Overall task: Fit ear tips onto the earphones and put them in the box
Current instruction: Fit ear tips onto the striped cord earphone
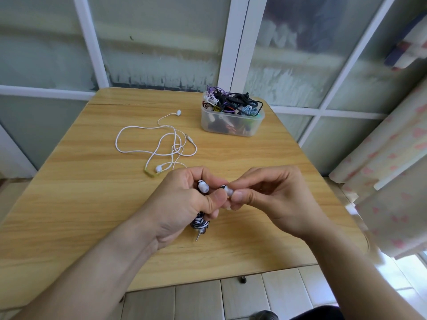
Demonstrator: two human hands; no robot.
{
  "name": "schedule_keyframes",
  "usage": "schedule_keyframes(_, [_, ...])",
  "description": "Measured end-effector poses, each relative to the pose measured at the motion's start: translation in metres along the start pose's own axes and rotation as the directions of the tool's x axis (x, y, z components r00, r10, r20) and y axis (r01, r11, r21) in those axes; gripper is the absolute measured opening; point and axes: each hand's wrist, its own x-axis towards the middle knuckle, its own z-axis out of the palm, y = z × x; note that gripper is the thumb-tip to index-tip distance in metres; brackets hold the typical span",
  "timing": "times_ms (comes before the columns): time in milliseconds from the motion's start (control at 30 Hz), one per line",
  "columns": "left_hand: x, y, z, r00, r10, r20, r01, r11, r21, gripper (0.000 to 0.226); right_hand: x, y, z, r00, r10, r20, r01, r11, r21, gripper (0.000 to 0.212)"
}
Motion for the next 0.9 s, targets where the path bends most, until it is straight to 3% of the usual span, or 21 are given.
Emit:
schedule_keyframes(300, [-0.001, 0.003, -0.002, 0.997, 0.083, 0.009, -0.083, 0.993, 0.081, 0.027, 0.0, 0.006, 0.007, 0.991, 0.126, 0.047, -0.134, 0.961, 0.241, 0.019])
schedule_keyframes(433, [-0.002, 0.007, -0.005, 0.992, 0.129, 0.004, -0.129, 0.984, 0.123, 0.02, -0.001, 0.007, 0.013, 0.99, 0.132, -0.041, -0.115, 0.951, 0.286, 0.028])
schedule_keyframes(500, [-0.003, 0.009, -0.006, 0.991, 0.135, 0.001, -0.134, 0.979, 0.151, 0.021, -0.002, 0.003, 0.014, 0.993, 0.066, -0.097, -0.05, 0.986, 0.161, 0.02])
schedule_keyframes(567, [-0.003, 0.01, -0.007, 0.995, 0.099, -0.004, -0.096, 0.977, 0.188, 0.024, -0.003, -0.003, 0.013, 0.985, -0.142, -0.101, 0.125, 0.979, -0.161, 0.012])
schedule_keyframes(633, [-0.002, 0.009, -0.009, 0.999, 0.035, -0.014, -0.03, 0.972, 0.235, 0.026, -0.004, -0.005, 0.009, 0.932, -0.361, 0.041, 0.332, 0.801, -0.498, 0.013])
schedule_keyframes(700, [0.0, 0.008, -0.009, 0.999, -0.012, -0.048, 0.023, 0.971, 0.239, 0.024, -0.004, -0.002, 0.008, 0.884, -0.446, 0.136, 0.415, 0.618, -0.668, 0.023])
schedule_keyframes(767, [0.001, 0.007, -0.009, 0.994, -0.044, -0.099, 0.061, 0.983, 0.172, 0.021, -0.002, 0.0, 0.011, 0.875, -0.47, 0.117, 0.401, 0.566, -0.721, 0.024])
schedule_keyframes(900, [0.003, 0.003, -0.005, 0.982, -0.075, -0.175, 0.075, 0.997, -0.007, 0.014, -0.001, 0.005, 0.021, 0.93, -0.362, -0.064, 0.248, 0.746, -0.618, 0.016])
